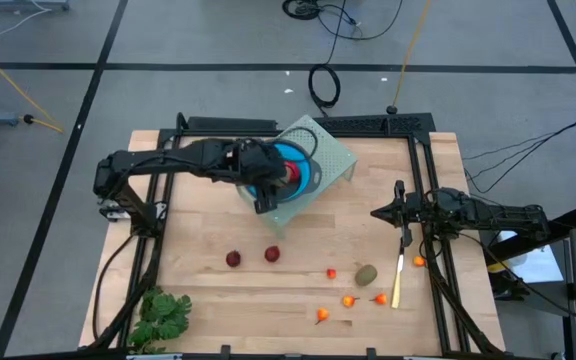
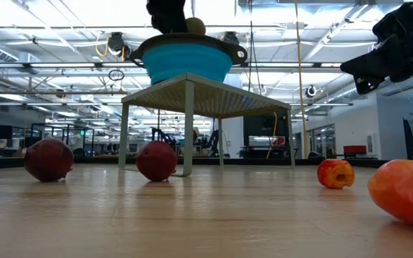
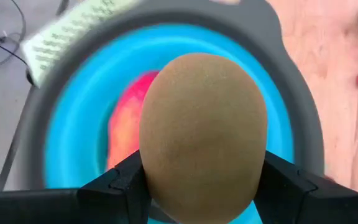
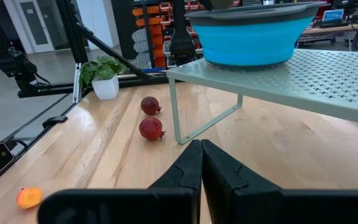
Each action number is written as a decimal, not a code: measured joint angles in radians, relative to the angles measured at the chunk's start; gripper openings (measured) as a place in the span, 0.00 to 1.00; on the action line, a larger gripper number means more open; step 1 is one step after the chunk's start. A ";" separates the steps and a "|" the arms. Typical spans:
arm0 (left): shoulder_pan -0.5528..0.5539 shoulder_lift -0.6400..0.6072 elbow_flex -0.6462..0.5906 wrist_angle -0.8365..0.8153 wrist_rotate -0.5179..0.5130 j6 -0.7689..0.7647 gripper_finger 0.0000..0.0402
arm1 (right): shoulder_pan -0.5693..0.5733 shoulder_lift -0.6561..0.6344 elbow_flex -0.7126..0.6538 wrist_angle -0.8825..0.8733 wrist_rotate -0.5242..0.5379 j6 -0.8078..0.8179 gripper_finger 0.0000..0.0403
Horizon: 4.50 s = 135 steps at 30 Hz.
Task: Pick & Place Fruit
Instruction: Put the kiwi into the collapsible colander on the shelf
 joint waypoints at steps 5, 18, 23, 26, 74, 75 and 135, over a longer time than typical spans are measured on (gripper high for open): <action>-0.010 0.025 0.000 -0.005 -0.002 0.014 0.54 | 0.000 0.000 0.000 0.000 0.000 0.000 0.00; -0.012 0.038 0.000 -0.005 -0.003 -0.005 0.54 | 0.000 0.000 0.000 0.001 0.000 0.000 0.00; -0.012 0.047 -0.001 -0.013 -0.002 -0.005 0.54 | 0.000 0.000 0.000 0.001 0.000 0.000 0.00; -0.012 0.049 -0.001 -0.021 -0.002 -0.005 0.54 | 0.000 0.000 0.000 0.001 0.000 0.000 0.00; -0.004 0.049 -0.001 -0.021 -0.014 -0.064 0.74 | 0.000 0.000 0.000 0.002 -0.003 0.000 0.00; -0.004 0.049 -0.001 -0.021 -0.014 -0.064 0.74 | 0.000 0.000 0.000 0.002 -0.003 0.000 0.00; -0.055 -0.125 0.000 -0.065 0.150 -0.190 0.00 | 0.000 0.000 0.000 0.000 -0.007 0.004 0.00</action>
